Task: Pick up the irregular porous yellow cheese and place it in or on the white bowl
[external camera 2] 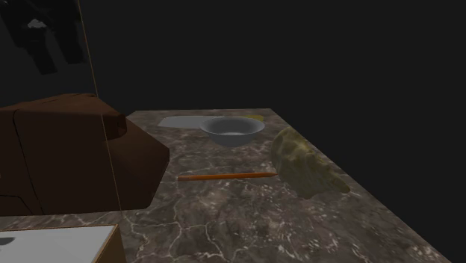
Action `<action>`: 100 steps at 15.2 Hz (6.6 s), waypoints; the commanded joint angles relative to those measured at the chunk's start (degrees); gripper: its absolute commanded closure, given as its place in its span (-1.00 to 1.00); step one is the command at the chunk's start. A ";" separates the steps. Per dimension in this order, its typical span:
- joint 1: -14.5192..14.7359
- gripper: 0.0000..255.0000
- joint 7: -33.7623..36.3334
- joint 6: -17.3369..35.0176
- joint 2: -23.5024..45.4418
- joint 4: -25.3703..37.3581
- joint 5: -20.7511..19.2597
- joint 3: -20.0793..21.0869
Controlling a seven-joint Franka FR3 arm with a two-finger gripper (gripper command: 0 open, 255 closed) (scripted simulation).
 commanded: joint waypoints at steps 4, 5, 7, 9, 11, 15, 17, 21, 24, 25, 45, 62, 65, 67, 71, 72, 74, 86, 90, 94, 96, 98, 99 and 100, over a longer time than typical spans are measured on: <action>0.65 -1.00 -11.94 8.02 2.98 -1.43 -4.13 -7.78; 0.90 -1.00 -14.31 9.62 3.99 -1.27 -4.75 -9.42; 1.55 -1.00 -19.11 12.80 6.34 -0.60 -5.71 -12.72; 2.46 -1.00 -24.01 15.94 9.08 0.53 -6.20 -16.08; 3.71 -1.00 -29.05 18.97 12.19 2.11 -6.16 -19.53; 7.33 -1.00 -39.86 24.51 19.36 6.50 -3.99 -26.83; 9.66 -1.00 -45.87 26.92 23.46 9.28 -1.54 -30.72; 14.99 -1.00 -59.93 30.56 33.14 16.04 7.37 -38.97; 17.97 -1.00 -73.03 31.35 42.59 22.38 18.92 -44.60; 18.02 -1.00 -77.75 30.99 46.22 24.82 23.63 -45.76; 15.53 1.00 -83.53 34.25 53.07 25.12 31.97 -44.25; 16.42 1.00 -79.66 26.94 50.29 31.12 27.36 -45.22; 16.48 1.00 -78.94 24.81 49.88 33.08 26.60 -45.35; 16.49 1.00 -78.54 23.35 49.71 34.46 26.22 -45.42; 16.41 1.00 -77.91 20.37 49.60 37.42 25.75 -45.56; 16.37 1.00 -77.79 19.60 49.62 38.21 25.69 -45.59; 16.27 1.00 -77.60 18.24 49.71 39.63 25.65 -45.65; 25.59 1.00 -58.61 16.31 47.54 42.23 16.69 -38.83; 27.93 1.00 -53.86 14.54 49.47 45.59 16.15 -37.01; 29.43 1.00 -50.75 13.75 51.38 47.86 16.18 -35.77; 29.64 1.00 -50.57 15.41 50.99 45.91 15.85 -35.71; 29.81 1.00 -50.42 17.03 50.67 44.06 15.59 -35.65; 29.88 1.00 -50.36 17.84 50.55 43.16 15.48 -35.62; 29.95 1.00 -50.31 18.64 50.44 42.28 15.40 -35.60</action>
